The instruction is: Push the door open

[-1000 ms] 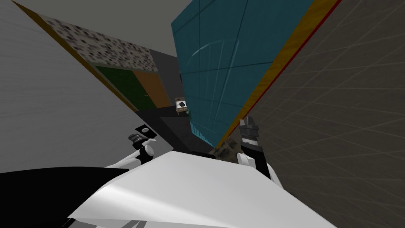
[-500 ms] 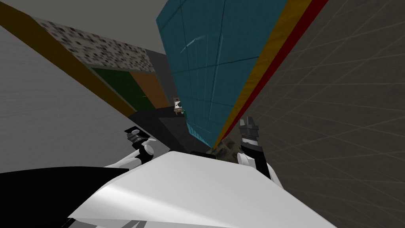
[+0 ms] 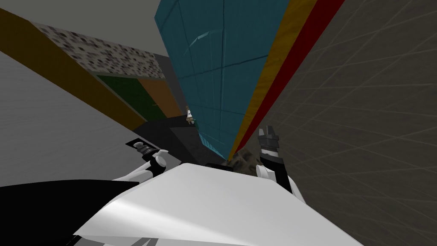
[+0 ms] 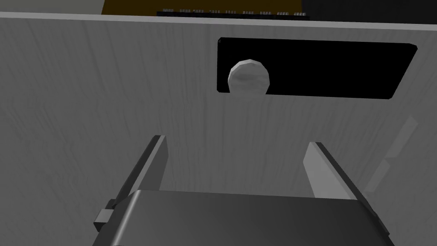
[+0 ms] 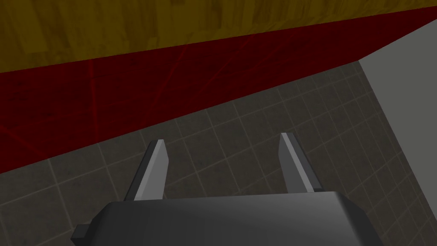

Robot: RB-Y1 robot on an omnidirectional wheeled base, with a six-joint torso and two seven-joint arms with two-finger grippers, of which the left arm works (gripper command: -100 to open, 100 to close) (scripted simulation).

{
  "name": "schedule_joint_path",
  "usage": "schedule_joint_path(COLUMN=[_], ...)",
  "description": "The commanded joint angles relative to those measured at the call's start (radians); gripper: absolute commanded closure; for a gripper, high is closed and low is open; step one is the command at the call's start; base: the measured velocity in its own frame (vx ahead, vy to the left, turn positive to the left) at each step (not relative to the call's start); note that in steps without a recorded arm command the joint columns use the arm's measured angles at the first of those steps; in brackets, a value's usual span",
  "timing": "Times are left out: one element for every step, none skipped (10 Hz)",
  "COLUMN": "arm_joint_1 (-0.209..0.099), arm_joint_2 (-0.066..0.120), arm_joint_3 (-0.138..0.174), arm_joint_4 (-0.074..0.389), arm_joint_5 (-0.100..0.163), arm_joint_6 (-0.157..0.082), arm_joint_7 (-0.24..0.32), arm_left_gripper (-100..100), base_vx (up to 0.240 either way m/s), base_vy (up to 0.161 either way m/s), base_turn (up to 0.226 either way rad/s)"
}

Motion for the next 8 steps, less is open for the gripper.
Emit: schedule_joint_path(arm_joint_1=[0.001,0.002,0.003,0.004,0.006,0.006,0.006,0.006], arm_joint_2=[0.002,0.003,0.003,0.003,0.003,0.003,0.003,0.003], arm_joint_3=[-0.001,-0.001,-0.001,-0.001,-0.001,-0.001,-0.001,-0.001], arm_joint_4=[0.004,0.004,0.004,0.004,0.005,0.005,0.005,0.005], arm_joint_5=[-0.001,-0.001,-0.001,-0.001,-0.002,-0.002,-0.002,-0.002], arm_joint_6=[-0.003,-0.004,-0.005,-0.006,-0.008,-0.009,-0.008,-0.008], arm_joint_7=[0.001,0.002,0.003,0.004,0.005,0.005,0.005,0.005], arm_left_gripper=[-100,-100,-100,-100,-100,-100,-100,100], base_vx=[0.029,0.050,0.034,0.058,0.051,0.061,0.032,-0.004], base_vy=[0.204,0.213,0.237,0.227,0.229,0.226,0.099,-0.010], base_turn=[-0.012,-0.014,-0.002,-0.009,-0.006,-0.007,-0.013,0.004])
